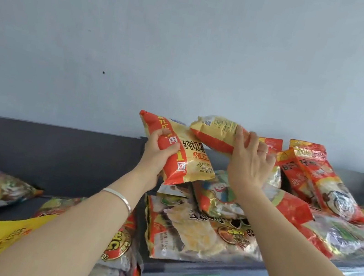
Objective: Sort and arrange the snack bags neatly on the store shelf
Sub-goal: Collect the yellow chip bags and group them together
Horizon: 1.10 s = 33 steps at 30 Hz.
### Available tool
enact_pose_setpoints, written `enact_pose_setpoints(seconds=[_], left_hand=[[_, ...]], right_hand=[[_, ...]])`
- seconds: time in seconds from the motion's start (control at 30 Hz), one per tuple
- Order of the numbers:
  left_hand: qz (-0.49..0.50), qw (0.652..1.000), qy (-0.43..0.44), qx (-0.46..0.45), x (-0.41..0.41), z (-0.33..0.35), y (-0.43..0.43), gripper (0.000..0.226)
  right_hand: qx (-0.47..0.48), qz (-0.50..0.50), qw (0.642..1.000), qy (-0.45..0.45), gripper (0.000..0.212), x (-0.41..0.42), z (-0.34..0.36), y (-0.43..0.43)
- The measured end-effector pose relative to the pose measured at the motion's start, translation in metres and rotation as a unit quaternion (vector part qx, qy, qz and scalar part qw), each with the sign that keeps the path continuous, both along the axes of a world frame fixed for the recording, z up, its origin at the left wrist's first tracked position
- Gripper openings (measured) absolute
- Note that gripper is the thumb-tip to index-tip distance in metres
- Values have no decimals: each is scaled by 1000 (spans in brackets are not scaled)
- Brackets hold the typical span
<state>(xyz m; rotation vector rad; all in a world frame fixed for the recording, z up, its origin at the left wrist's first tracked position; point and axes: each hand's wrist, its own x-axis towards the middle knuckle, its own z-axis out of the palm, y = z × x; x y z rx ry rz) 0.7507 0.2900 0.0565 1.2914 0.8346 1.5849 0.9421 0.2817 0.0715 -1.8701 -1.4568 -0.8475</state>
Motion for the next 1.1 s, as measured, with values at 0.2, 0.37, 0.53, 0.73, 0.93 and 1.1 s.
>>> enact_pose_setpoints(seconds=[0.2,0.37,0.53,0.73,0.93,1.1], left_hand=[[60,969,215,-103,30,-20,31,53],[66,949,295,-89,43,-26,41,52],[121,905,400,-84,36,-24,46,48],[167,913,372,-23,17,-20,25,36],[165,900,402,-23,-34,-18,-5,23],[157,848,502,-62,-94,-22,-29,25]], right_hand=[[-170,25,985,34,73,27,-15,17],[-149,57,986,55,66,31,-12,18],[-67,164,984,9,59,27,-10,11],[-49,303,949,-68,37,-12,-12,0],[-126,374,909,-132,36,-69,-25,-3],[-210,411,875,-146,38,-119,-33,-4]])
